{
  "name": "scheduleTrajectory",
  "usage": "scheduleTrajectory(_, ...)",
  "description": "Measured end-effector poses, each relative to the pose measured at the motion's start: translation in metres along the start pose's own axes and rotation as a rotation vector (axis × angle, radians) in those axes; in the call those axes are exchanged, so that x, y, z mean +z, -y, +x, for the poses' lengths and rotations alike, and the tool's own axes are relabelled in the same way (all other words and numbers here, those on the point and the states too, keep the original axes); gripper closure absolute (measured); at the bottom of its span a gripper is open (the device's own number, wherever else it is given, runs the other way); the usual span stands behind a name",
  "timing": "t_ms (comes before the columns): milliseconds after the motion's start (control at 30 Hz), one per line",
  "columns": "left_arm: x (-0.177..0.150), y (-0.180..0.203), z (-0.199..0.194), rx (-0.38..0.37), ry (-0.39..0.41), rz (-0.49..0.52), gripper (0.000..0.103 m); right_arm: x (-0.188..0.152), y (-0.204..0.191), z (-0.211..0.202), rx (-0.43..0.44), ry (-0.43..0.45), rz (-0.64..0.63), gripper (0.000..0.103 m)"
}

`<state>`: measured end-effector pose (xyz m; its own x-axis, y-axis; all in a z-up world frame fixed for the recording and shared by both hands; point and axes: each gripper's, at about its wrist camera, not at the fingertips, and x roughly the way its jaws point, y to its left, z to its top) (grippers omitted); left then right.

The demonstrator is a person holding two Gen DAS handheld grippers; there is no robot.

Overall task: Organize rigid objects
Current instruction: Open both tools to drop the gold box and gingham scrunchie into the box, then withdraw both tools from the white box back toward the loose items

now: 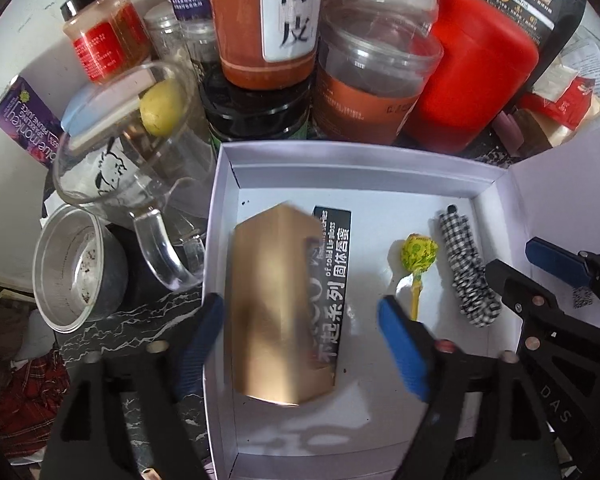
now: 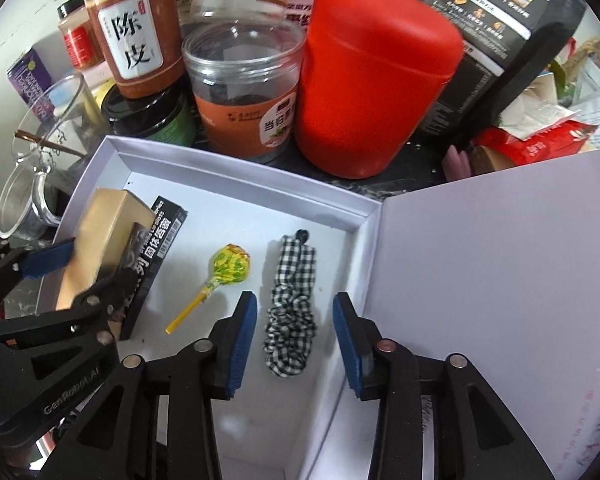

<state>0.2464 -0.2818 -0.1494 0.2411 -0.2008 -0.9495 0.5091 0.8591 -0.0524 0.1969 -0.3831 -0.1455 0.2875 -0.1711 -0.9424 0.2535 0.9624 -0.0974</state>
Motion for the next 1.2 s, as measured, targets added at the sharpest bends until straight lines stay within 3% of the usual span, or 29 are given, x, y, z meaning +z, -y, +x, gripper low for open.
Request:
scheduleTrajectory(533,0.000,-0.012,-0.086,-0.003,0.122,-0.032,0.020,-0.002,0.008,-0.068,0.004,0.087,0.011,0.063)
scheduleTrajectory(1200,-0.052,-0.037,-0.205,0.055,0.279,-0.098,0.020,-0.026,-0.024,-0.172,0.070,0.237,-0.036,0.062)
